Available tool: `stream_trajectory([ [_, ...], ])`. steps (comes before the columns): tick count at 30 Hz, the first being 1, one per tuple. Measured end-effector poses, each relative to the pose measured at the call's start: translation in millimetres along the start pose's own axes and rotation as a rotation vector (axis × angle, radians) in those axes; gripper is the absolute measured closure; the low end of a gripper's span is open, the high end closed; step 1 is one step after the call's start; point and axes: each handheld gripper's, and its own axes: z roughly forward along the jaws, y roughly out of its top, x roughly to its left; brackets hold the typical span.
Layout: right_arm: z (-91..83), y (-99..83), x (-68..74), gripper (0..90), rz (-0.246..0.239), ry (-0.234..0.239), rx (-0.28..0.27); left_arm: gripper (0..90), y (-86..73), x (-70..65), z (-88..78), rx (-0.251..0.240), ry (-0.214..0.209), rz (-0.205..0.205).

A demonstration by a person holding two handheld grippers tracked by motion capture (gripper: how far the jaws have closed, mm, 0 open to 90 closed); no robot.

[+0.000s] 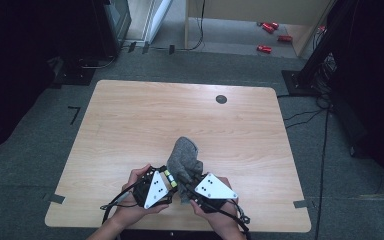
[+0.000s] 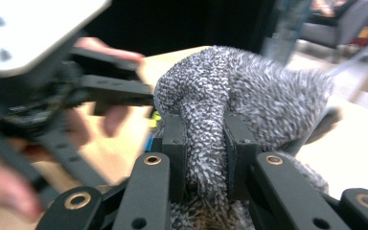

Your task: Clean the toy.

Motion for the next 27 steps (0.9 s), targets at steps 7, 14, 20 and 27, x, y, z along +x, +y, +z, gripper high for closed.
stream_trajectory([
  [7, 9.7, -5.7, 27.7, 75.7, -0.093, 0.079, 0.043, 34.6, -2.6, -2.3, 3.5, 0.023, -0.005, 0.006],
  [14, -0.2, -5.3, -4.3, 76.3, 0.072, 0.011, -0.022, 34.6, -0.7, -1.9, 1.7, 0.001, -0.019, -0.011],
  [20, 10.0, -8.0, 21.1, 76.4, -0.064, 0.073, 0.032, 34.6, -3.7, -2.0, 6.5, 0.018, -0.029, -0.015],
  [27, 2.8, -7.8, -0.8, 77.0, 0.075, 0.016, -0.002, 34.6, -1.9, -0.7, 5.8, 0.016, -0.028, -0.028],
])
